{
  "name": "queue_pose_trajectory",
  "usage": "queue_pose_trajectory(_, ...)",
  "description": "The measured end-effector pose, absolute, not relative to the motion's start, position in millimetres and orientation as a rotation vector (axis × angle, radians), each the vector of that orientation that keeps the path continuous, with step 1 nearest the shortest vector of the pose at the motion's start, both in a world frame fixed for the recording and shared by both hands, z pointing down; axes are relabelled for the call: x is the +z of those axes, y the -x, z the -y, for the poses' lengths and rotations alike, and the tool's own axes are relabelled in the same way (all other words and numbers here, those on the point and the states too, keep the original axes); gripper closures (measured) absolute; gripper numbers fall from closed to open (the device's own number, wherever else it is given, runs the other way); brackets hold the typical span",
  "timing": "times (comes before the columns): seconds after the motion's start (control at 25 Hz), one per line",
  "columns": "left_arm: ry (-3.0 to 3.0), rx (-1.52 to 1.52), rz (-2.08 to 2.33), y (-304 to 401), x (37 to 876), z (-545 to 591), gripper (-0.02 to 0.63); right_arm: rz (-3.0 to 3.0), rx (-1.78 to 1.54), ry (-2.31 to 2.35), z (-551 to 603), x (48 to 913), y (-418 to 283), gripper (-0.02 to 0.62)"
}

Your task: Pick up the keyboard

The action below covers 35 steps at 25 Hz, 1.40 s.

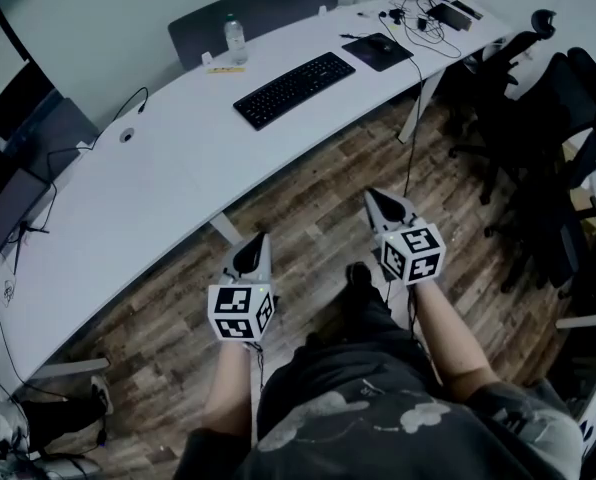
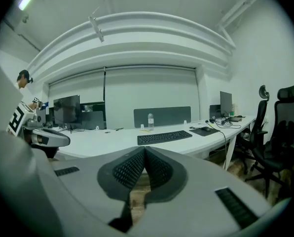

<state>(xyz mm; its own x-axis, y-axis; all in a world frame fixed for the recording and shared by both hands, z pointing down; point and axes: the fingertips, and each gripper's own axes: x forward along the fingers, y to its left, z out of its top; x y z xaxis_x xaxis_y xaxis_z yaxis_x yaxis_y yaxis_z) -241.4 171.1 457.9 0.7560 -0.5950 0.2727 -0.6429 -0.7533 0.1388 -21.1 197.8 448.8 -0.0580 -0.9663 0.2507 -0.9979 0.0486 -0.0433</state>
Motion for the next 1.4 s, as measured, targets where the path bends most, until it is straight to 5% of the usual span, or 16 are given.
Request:
queue_pose_trajectory(0.88, -2.516, 0.365, 1.287, 49, 461, -14, 0.603, 2.432, 0.367, -1.68, 20, 470, -165, 0.594)
queue_pose_trajectory(1.4, -2.404, 0.404, 1.451, 10, 461, 36, 0.603, 2.562, 0.37, -1.381, 80, 483, -187, 0.594)
